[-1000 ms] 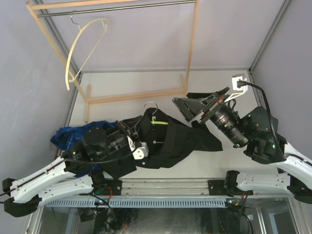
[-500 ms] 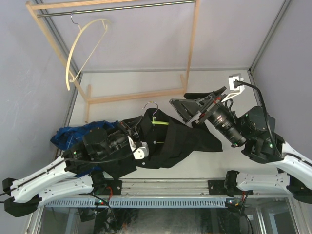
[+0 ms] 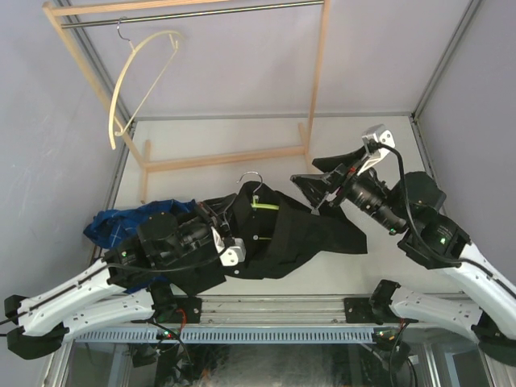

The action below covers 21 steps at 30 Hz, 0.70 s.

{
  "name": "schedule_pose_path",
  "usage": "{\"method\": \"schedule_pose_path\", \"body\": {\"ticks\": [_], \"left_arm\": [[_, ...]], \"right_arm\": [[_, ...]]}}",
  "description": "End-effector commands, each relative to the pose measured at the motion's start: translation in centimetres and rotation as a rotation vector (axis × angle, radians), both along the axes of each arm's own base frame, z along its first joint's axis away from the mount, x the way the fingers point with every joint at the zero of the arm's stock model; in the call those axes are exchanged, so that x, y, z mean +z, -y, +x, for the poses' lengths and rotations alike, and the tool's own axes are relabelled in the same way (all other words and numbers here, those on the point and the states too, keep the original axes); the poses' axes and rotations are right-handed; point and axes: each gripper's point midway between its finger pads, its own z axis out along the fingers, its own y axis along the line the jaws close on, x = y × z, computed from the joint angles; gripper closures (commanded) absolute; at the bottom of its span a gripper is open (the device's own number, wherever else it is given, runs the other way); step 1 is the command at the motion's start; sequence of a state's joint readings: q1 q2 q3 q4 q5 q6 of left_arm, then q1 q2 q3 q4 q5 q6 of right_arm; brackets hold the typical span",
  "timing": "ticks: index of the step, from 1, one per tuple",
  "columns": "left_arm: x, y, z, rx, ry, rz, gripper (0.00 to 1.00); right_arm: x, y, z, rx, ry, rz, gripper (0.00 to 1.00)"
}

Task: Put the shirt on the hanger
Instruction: Hang the shirt on the hanger.

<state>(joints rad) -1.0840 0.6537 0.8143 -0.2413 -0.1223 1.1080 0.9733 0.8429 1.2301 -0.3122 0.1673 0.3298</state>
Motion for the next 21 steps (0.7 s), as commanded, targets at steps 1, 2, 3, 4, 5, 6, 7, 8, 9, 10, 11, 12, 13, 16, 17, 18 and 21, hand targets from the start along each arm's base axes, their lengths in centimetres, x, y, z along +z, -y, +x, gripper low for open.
{"method": "schedule_pose_path", "body": {"ticks": [1,2,3,4,5,6,7,8,9,10,11,12,13,16,17,18,21], "left_arm": [[2.8,0.2,-0.4,-0.034,0.064,-0.096,1.00],[2.7,0.4,-0.6,-0.046,0.067,-0.092,1.00],[2.8,0.6,-0.8,-0.064,0.072,-0.091,1.00],[2.9,0.8,-1.0,-0.076,0.074,-0.092,1.00],[2.9,0.9,-1.1,-0.086,0.076,-0.091,1.00],[3.0,1.1,-1.1,-0.095,0.077,-0.090,1.00],[3.1,1.2,-1.2,-0.100,0.080,-0.086,1.00],[3.1,1.3,-1.1,-0.101,0.085,-0.081,1.00],[3.2,1.5,-1.1,-0.106,0.090,-0.076,1.00],[3.2,1.6,-1.0,-0.107,0.093,-0.069,1.00],[3.4,1.6,-1.1,-0.109,0.098,-0.068,1.00],[3.6,1.7,-1.1,-0.110,0.102,-0.068,1.00],[3.7,1.8,-1.0,-0.112,0.104,-0.069,1.00],[4.1,1.8,-1.1,-0.120,0.111,-0.070,1.00],[4.0,1.9,-1.1,-0.122,0.113,-0.066,1.00],[4.0,2.0,-1.1,-0.123,0.114,-0.063,1.00],[4.0,2.1,-1.1,-0.125,0.116,-0.060,1.00]], "right_arm": [[-0.8,-0.6,-1.7,0.231,0.073,-0.024,0.27],[-1.0,-0.8,-1.9,0.273,0.079,-0.022,0.28],[-1.0,-1.0,-2.1,0.313,0.088,-0.018,0.29],[-1.1,-1.3,-2.2,0.350,0.090,-0.014,0.30],[-1.0,-1.7,-2.5,0.397,0.095,-0.010,0.31],[-1.1,-2.2,-2.7,0.442,0.098,-0.008,0.32],[-1.2,-2.7,-3.0,0.487,0.097,-0.006,0.32],[-1.2,-3.1,-3.1,0.518,0.094,-0.002,0.34],[-1.3,-3.6,-3.0,0.543,0.086,0.002,0.35],[-1.4,-4.0,-2.9,0.561,0.077,0.007,0.37],[-1.6,-4.3,-2.8,0.576,0.068,0.011,0.39],[-1.7,-4.7,-2.7,0.590,0.057,0.014,0.41],[-2.0,-5.0,-2.5,0.599,0.045,0.015,0.42],[-2.8,-5.7,-1.8,0.612,0.012,0.012,0.46],[-2.9,-5.9,-1.7,0.618,0.005,0.013,0.46],[-2.9,-6.1,-1.7,0.625,0.001,0.017,0.46],[-3.3,-6.5,-1.6,0.641,-0.017,0.019,0.49]]}}
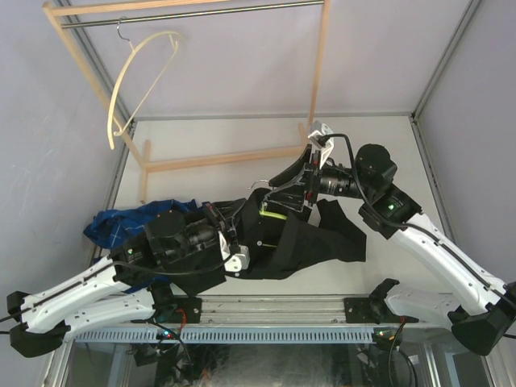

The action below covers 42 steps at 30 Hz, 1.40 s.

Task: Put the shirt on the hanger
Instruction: Hang the shirt on the hanger.

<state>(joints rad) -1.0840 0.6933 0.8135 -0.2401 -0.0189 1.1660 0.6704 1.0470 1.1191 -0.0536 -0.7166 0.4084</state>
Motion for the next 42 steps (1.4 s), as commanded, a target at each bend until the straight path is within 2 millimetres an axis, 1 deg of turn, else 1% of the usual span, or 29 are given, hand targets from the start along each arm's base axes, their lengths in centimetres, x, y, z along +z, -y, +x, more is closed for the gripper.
{"method": "schedule_pose_path", "body": {"ticks": [1,4,7,9,13,18,19,21,22,23,24,26,27,28,30,33,36,37,38,39,40,42], "left_arm": [[4.9,0.1,-0.3,-0.023,0.087,-0.124,1.00],[5.1,0.2,-0.3,-0.028,0.089,-0.126,1.00],[5.2,0.1,-0.2,-0.018,0.090,-0.128,1.00],[5.6,0.0,-0.1,-0.009,0.092,-0.136,1.00],[6.0,-0.4,0.0,0.007,0.096,-0.151,1.00],[6.3,-0.5,0.1,0.013,0.094,-0.170,1.00],[6.3,-0.5,0.1,0.016,0.093,-0.171,1.00],[6.4,-0.6,0.1,0.020,0.091,-0.178,1.00],[6.4,-0.6,0.1,0.022,0.088,-0.181,1.00],[6.4,-0.7,0.1,0.021,0.084,-0.186,0.99],[6.5,-0.7,0.1,0.024,0.080,-0.191,0.97],[6.5,-0.9,0.1,0.029,0.070,-0.202,0.89],[6.5,-1.0,0.1,0.032,0.062,-0.209,0.81],[6.6,-1.1,0.0,0.034,0.058,-0.214,0.76],[6.4,-1.2,0.0,0.036,0.037,-0.235,0.67],[6.5,-1.2,-0.3,0.033,-0.025,-0.324,0.49],[6.0,-1.5,-0.6,0.027,-0.070,-0.375,0.35],[5.8,-1.6,-0.7,0.031,-0.085,-0.385,0.33],[5.7,-2.0,-0.7,0.039,-0.095,-0.401,0.32],[5.7,-2.3,-0.7,0.049,-0.106,-0.420,0.29],[5.7,-2.8,-0.7,0.061,-0.115,-0.439,0.27],[5.9,-3.7,-0.9,0.077,-0.129,-0.482,0.26]], "right_arm": [[1.9,-0.4,-0.7,0.057,0.035,0.061,0.50],[1.6,-0.6,-0.6,0.066,0.021,0.058,0.54],[1.7,-0.8,-0.9,0.096,0.014,0.063,0.63],[1.6,-1.0,-1.2,0.116,0.017,0.061,0.66],[0.9,-1.5,-1.7,0.147,0.023,0.043,0.69],[0.8,-1.8,-2.2,0.162,0.031,0.041,0.72],[0.8,-1.9,-2.2,0.165,0.029,0.040,0.74],[0.7,-1.9,-2.2,0.169,0.032,0.040,0.82],[0.8,-1.9,-2.2,0.167,0.036,0.041,0.83],[0.8,-1.9,-2.1,0.162,0.042,0.041,0.89],[0.9,-1.8,-2.0,0.154,0.049,0.042,0.93],[1.3,-1.5,-1.7,0.131,0.071,0.050,0.95],[1.6,-1.3,-1.5,0.122,0.082,0.057,0.98],[1.9,-1.1,-1.4,0.117,0.091,0.062,1.00],[2.6,-0.5,-1.1,0.111,0.112,0.071,1.00],[3.5,0.3,-0.9,0.110,0.170,0.069,1.00],[4.7,1.4,-0.4,0.078,0.247,0.058,1.00],[4.8,1.8,-0.2,0.067,0.259,0.048,1.00],[5.7,2.4,0.0,0.055,0.289,0.046,1.00],[6.2,2.9,0.1,0.043,0.310,0.041,1.00],[6.9,3.6,0.5,0.016,0.334,0.038,1.00],[7.7,4.7,0.8,-0.013,0.364,0.039,1.00]]}}
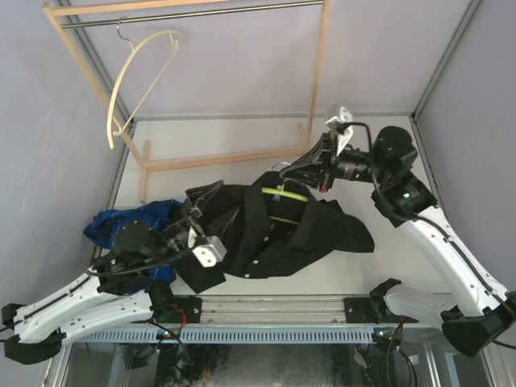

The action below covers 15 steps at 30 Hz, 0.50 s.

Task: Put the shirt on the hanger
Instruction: Hang the shirt on the hanger.

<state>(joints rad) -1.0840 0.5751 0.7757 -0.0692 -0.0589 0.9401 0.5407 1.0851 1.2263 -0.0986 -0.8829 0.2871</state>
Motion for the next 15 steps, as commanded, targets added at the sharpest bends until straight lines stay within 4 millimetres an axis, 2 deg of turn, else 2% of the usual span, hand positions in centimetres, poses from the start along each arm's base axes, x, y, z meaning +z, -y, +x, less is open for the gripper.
{"method": "schedule_pose_path", "body": {"ticks": [1,6,12,15], "left_arm": [[1.3,-2.1,-0.2,0.038,-0.059,-0.173,0.25],[2.1,-4.5,-0.7,0.070,-0.095,-0.285,0.20],[3.0,-8.4,1.2,0.262,-0.194,-0.506,0.02],[3.5,-9.8,2.3,0.348,-0.258,-0.645,0.00]], "right_arm": [[5.9,3.3,-0.7,-0.056,0.237,0.063,1.00],[8.6,5.7,-0.5,-0.115,0.316,0.093,1.00],[13.0,8.1,-0.6,-0.175,0.416,0.102,1.00],[15.6,8.7,-0.8,-0.221,0.473,0.102,1.00]]}}
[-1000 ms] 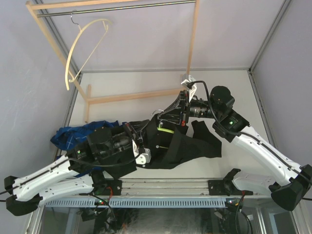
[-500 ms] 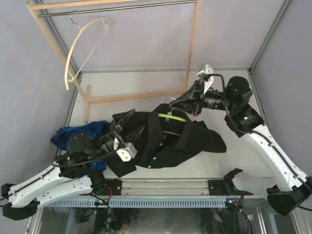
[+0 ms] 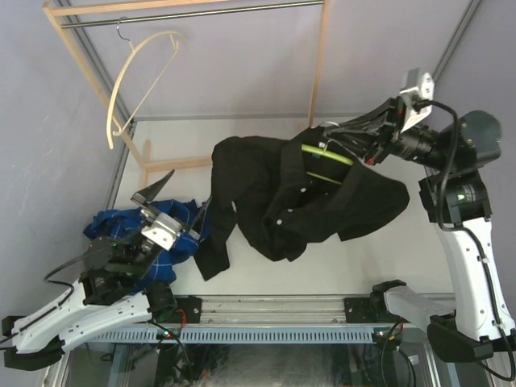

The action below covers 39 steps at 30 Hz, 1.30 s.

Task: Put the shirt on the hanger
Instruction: Hang the shirt on the hanger.

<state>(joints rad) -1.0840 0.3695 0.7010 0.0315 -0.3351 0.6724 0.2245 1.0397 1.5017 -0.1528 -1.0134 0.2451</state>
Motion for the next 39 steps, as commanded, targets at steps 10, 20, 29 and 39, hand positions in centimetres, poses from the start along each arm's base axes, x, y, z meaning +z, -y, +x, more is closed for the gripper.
{"method": "schedule_pose_path", "body": {"ticks": [10,20,29,39], "left_arm": [[-0.6,2.6,2.4,-0.016,-0.261,-0.400,0.00],[-4.2,5.0,4.4,0.045,-0.332,-0.294,0.03],[-3.6,4.9,4.5,-0.022,-0.327,-0.261,0.00],[-4.2,6.4,-0.9,-0.326,-0.246,-0.007,0.02]], "right_arm": [[6.9,1.5,-1.4,-0.085,0.196,0.033,1.00],[7.8,2.1,-2.9,-0.078,0.229,0.018,1.00],[7.6,1.9,-6.3,0.014,0.265,-0.015,1.00],[5.8,1.8,-10.9,0.151,0.311,-0.071,1.00]]}}
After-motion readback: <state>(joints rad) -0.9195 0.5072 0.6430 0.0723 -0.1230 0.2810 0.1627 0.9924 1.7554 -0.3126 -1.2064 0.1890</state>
